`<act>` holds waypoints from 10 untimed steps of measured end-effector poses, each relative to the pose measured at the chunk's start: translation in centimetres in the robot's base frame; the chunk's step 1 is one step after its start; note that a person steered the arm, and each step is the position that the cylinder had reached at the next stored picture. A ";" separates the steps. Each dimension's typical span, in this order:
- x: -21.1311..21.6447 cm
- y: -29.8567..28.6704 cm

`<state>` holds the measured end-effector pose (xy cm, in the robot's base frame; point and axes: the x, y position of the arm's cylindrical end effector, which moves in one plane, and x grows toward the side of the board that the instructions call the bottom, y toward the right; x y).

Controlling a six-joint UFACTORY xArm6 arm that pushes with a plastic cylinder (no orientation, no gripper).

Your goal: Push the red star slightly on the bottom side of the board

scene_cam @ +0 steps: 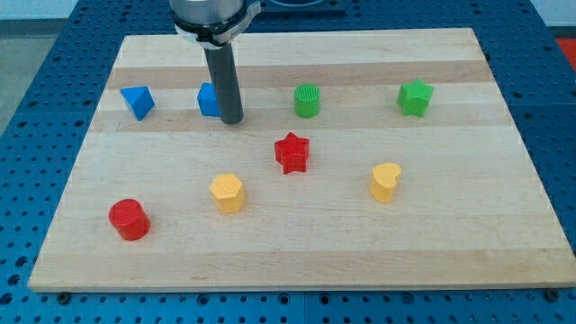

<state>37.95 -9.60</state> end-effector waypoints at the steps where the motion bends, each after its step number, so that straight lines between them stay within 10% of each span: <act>1: 0.0 2.1; 5: 7.4 10.1; 10: 9.6 5.0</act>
<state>47.55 -4.56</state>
